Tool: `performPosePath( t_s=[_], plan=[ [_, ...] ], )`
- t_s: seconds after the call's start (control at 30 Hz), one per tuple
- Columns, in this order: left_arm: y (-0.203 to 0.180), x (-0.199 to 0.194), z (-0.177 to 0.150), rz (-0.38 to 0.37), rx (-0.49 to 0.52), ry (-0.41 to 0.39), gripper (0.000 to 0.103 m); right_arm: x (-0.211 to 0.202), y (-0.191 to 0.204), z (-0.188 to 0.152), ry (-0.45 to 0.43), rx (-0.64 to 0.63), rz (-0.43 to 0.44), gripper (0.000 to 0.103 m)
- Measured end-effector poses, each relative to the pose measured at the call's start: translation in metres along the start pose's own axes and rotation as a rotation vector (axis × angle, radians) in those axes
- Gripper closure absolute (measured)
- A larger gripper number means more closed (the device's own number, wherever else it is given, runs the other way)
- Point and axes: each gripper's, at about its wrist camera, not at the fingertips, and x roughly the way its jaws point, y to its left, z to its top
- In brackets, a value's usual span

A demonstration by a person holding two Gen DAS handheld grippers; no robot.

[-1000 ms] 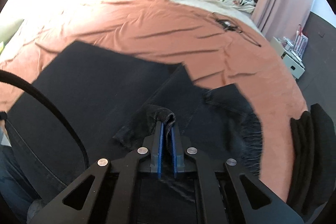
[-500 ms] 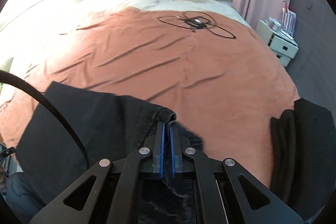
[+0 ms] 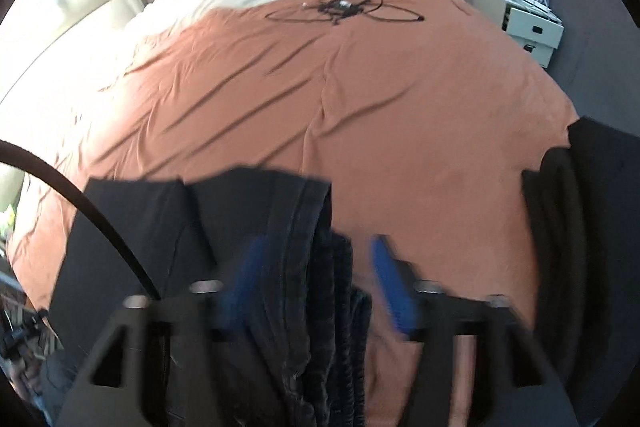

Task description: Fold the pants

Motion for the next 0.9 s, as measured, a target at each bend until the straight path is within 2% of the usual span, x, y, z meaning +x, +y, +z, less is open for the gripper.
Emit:
performPosePath(
  t_s=[0.2, 0.27, 0.3, 0.4, 0.43, 0.47, 0.77, 0.9],
  plan=[
    [-0.003, 0.003, 0.001, 0.012, 0.007, 0.005, 0.033, 0.034, -0.013, -0.007, 0.1, 0.046, 0.047, 0.038],
    [-0.004, 0.003, 0.001, 0.019, 0.011, 0.002, 0.033, 0.039, -0.014, -0.007, 0.113, 0.048, 0.068, 0.045],
    [-0.004, 0.003, 0.001, 0.022, 0.013, 0.001, 0.033, 0.041, -0.013, -0.007, 0.114, 0.039, 0.076, 0.053],
    [-0.005, 0.002, 0.0, 0.03, 0.017, -0.002, 0.033, 0.047, -0.012, -0.005, 0.114, -0.005, 0.016, 0.084],
    [-0.006, 0.002, 0.0, 0.032, 0.019, -0.004, 0.033, 0.047, -0.013, -0.004, 0.109, -0.009, 0.0, 0.087],
    [-0.006, 0.002, 0.0, 0.031, 0.02, -0.006, 0.033, 0.044, -0.012, -0.008, 0.1, -0.007, -0.005, 0.097],
    [-0.004, 0.003, 0.0, 0.019, 0.026, 0.001, 0.033, 0.017, -0.005, -0.018, 0.032, -0.035, -0.073, 0.102],
    [-0.003, 0.002, -0.001, 0.015, 0.023, -0.001, 0.033, 0.052, -0.002, -0.028, 0.142, -0.056, -0.147, 0.102]
  ],
)
